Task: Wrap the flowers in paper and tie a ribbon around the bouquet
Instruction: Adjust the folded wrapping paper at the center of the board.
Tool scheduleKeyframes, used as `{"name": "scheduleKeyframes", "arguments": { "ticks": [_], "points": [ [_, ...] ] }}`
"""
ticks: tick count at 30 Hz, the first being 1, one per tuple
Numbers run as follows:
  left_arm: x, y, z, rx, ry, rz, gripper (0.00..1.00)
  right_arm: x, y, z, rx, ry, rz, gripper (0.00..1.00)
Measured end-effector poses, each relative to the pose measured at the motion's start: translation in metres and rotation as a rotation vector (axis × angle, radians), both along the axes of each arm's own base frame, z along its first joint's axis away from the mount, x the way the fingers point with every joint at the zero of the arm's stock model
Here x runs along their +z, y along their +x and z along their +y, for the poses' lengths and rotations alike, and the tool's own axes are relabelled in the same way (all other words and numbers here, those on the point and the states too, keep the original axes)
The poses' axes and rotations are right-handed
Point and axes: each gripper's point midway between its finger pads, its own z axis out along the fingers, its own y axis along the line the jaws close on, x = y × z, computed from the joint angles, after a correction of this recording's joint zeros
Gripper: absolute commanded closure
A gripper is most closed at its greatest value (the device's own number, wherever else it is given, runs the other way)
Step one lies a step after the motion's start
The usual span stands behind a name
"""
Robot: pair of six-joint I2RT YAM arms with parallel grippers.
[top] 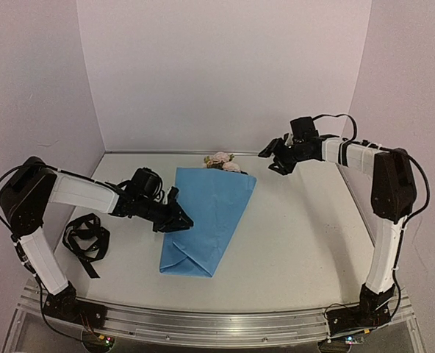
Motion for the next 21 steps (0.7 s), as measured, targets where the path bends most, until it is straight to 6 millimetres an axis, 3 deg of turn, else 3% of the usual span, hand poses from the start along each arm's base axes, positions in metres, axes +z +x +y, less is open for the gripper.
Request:
{"name": "scheduleKeyframes", "arguments": {
  "ticks": [3,9,13,21],
  "points": [
    [0.010,0.021,0.008,0.051,0.004,-0.030,0.82,0.004,-0.029,0.019,0.063,-0.036,-0.016,0.41],
    [0.006,0.052,0.032,0.128,0.040,-0.052,0.84,-0.035,-0.091,0.064,0.210,-0.127,0.054,0.40],
    [-0.005,0.055,0.033,0.123,0.054,-0.041,0.84,-0.051,-0.123,0.085,0.289,-0.186,0.079,0.40],
    [-0.004,0.054,0.042,0.147,0.075,-0.060,0.74,-0.054,-0.141,0.099,0.333,-0.272,0.053,0.44]
  ]
}}
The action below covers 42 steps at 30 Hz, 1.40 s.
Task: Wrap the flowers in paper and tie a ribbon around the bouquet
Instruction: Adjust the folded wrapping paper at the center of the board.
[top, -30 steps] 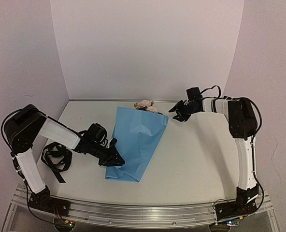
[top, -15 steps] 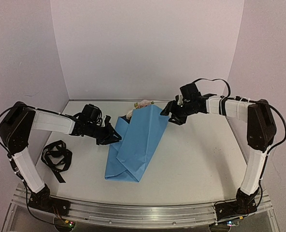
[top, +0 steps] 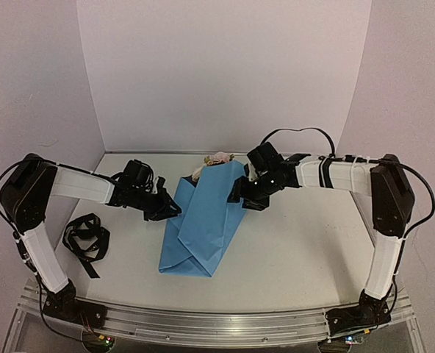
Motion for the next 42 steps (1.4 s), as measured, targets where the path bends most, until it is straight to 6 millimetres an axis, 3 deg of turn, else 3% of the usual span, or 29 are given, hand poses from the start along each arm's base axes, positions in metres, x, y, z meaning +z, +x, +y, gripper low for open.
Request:
{"name": "scheduleKeyframes", "arguments": {
  "ticks": [3,8,12,17,20,29,33,38,42],
  "points": [
    [0.012,-0.001,0.013,0.038,0.018,-0.034,0.71,0.003,-0.001,0.005,0.011,-0.011,-0.014,0.44],
    [0.023,0.007,0.041,0.119,0.057,-0.066,0.79,-0.006,0.003,0.021,0.029,-0.026,-0.015,0.46],
    [-0.003,0.002,0.056,0.138,0.110,-0.015,0.85,-0.025,0.003,0.033,0.046,-0.055,0.006,0.47],
    [-0.045,-0.007,0.057,0.121,0.162,0.080,0.86,-0.041,-0.004,0.045,0.074,-0.082,0.023,0.47],
    [-0.060,-0.013,0.050,0.095,0.175,0.112,0.86,-0.044,-0.007,0.049,0.087,-0.090,0.022,0.47],
    [-0.059,-0.014,0.001,0.005,0.160,0.086,0.88,-0.047,-0.011,0.049,0.107,-0.121,0.008,0.47],
    [-0.059,-0.017,-0.020,-0.025,0.143,0.080,0.88,-0.057,-0.014,0.041,0.111,-0.157,0.009,0.47],
    [-0.059,-0.021,-0.038,-0.050,0.117,0.085,0.88,-0.084,-0.026,0.022,0.115,-0.231,0.042,0.48],
    [-0.059,-0.022,-0.046,-0.055,0.101,0.087,0.89,-0.087,-0.027,0.018,0.114,-0.246,0.031,0.48]
  ]
}}
